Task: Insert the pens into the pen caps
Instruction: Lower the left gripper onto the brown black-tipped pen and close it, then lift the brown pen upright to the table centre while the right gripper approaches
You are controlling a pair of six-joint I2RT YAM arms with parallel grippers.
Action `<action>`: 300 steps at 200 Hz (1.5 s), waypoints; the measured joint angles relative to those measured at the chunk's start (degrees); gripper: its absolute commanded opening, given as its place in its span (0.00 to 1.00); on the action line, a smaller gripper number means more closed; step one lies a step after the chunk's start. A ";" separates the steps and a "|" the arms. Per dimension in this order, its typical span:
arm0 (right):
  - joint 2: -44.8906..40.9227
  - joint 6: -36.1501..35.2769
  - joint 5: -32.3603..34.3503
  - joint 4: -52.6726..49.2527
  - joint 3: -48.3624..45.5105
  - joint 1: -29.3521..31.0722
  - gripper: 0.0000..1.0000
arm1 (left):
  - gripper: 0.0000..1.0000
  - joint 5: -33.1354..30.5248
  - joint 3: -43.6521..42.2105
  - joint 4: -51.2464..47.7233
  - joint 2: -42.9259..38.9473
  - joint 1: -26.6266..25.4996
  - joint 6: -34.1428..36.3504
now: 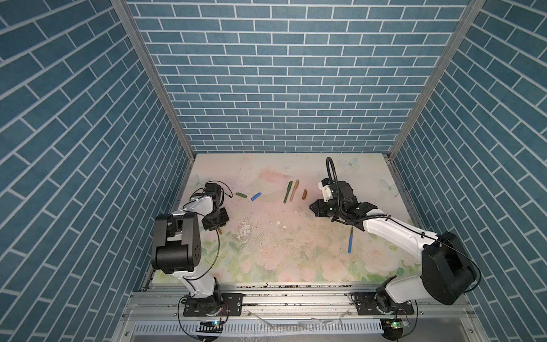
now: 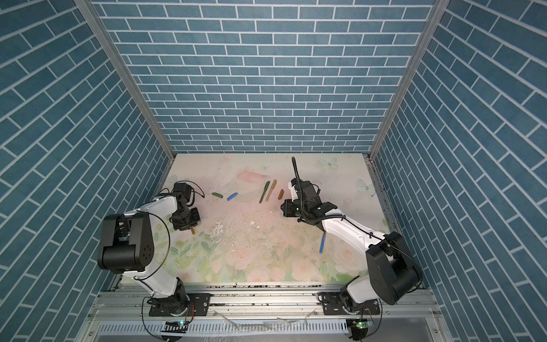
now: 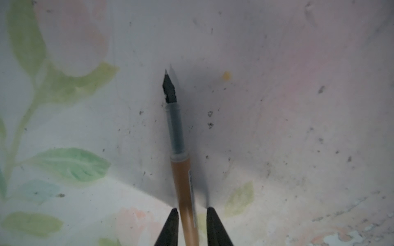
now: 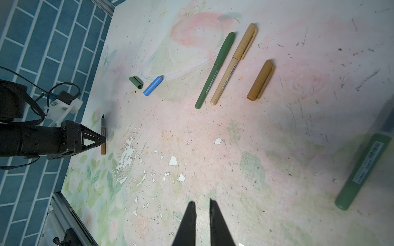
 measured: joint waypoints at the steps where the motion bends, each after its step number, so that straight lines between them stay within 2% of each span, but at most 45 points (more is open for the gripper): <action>1: 0.00 0.00 0.00 0.02 0.00 0.00 0.15 | 0.23 0.00 0.00 0.02 0.04 0.00 0.02; 32: -0.20 0.00 -0.33 0.50 -0.22 0.00 0.15 | 0.19 0.66 0.02 0.96 0.94 1.14 0.61; 57: -0.22 -0.02 -0.42 0.74 -0.26 0.00 0.14 | 0.11 1.22 0.09 1.64 1.16 1.95 1.05; 134: -1.70 0.00 -0.61 1.05 -0.74 0.00 0.14 | 0.06 1.84 0.04 2.78 0.96 0.55 1.70; 160: -2.47 -0.02 -0.61 1.03 -0.74 0.00 0.14 | 0.06 1.99 -1.42 3.85 -1.73 -4.28 1.68; 218: -4.81 -0.13 -0.02 0.72 -0.74 -0.07 0.14 | 0.03 2.82 -2.84 7.96 -15.63 -18.27 2.64; 254: -10.01 -0.15 2.69 0.37 -1.95 -0.11 0.15 | 0.02 6.21 -0.94 12.09 -19.91 -27.61 5.44; 269: -13.49 -0.11 4.31 0.50 -3.41 -0.11 0.18 | 0.01 8.13 1.44 14.49 -19.82 -30.88 7.37; 300: -19.45 -0.66 5.97 1.57 -6.75 -0.17 0.34 | 0.02 14.34 5.75 21.66 -19.06 -35.47 10.93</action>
